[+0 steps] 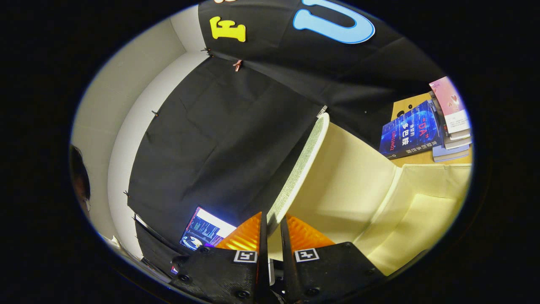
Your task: Open the storage box then place both shoes into the box .Put the left shoe in first, then the right shoe, with the right side of both shoes facing outward in a uniform manner.
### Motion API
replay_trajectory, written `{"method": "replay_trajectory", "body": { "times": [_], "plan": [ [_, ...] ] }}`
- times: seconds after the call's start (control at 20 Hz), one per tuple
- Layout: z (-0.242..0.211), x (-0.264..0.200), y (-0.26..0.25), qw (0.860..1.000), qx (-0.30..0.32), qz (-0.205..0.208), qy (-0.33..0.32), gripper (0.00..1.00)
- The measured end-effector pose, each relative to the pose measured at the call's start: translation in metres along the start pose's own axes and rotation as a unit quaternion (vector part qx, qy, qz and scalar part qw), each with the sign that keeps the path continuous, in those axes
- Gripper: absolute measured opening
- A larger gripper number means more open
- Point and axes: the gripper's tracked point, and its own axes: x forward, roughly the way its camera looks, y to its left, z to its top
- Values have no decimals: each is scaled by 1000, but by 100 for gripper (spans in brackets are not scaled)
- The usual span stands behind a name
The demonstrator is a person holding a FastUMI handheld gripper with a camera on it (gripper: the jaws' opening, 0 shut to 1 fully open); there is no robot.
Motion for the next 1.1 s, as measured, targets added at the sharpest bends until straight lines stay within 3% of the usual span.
{"method": "replay_trajectory", "body": {
  "times": [0.1, 0.2, 0.25, 0.35, 0.5, 0.8, 1.1],
  "plan": [
    [-5, 1, -11, 1000, -7, -13, 10, 26],
    [-9, -2, -15, 1000, -10, -20, 18, 43],
    [-10, -2, -19, 999, -15, -26, 21, 56],
    [-11, -6, -27, 999, -28, -40, 22, 67],
    [-6, -20, -34, 997, -45, -60, 17, 95],
    [14, -72, -48, 991, -73, -113, -11, 96],
    [10, -158, -75, 972, -95, -212, -25, 97]
  ]
}}
